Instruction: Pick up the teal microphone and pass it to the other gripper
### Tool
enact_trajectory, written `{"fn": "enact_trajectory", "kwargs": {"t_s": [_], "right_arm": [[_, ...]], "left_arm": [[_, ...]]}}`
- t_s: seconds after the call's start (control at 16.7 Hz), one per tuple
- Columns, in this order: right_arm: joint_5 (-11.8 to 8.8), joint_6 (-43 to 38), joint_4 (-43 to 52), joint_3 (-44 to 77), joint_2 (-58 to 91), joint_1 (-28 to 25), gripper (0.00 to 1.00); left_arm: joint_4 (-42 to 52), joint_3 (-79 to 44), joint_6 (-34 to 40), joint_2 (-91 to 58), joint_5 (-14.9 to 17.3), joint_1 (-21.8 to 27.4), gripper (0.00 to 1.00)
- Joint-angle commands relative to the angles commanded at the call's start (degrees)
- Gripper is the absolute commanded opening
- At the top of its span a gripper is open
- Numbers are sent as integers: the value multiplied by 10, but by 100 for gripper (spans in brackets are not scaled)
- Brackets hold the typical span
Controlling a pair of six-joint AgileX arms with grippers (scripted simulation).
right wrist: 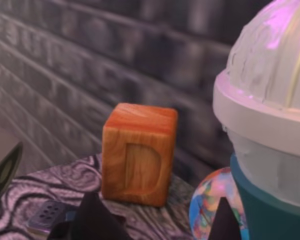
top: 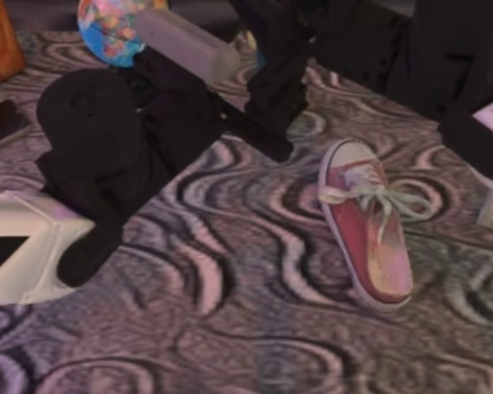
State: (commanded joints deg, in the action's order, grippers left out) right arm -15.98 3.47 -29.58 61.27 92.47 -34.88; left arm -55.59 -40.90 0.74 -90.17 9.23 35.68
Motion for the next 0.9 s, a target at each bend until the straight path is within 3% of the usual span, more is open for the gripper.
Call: {"fn": "enact_trajectory", "kwargs": {"t_s": [0.36, 0.72, 0.9], "right_arm": [[-1, 0, 0, 1, -9, 6, 0], [-58, 0, -1, -42, -54, 57, 0], [-70, 2, 0, -52, -63, 68, 0]], "left_arm": [[1, 15, -2, 4, 0, -6, 100], [6, 132, 0, 127, 18, -36, 100], [5, 153, 1, 148, 23, -41, 100]]}}
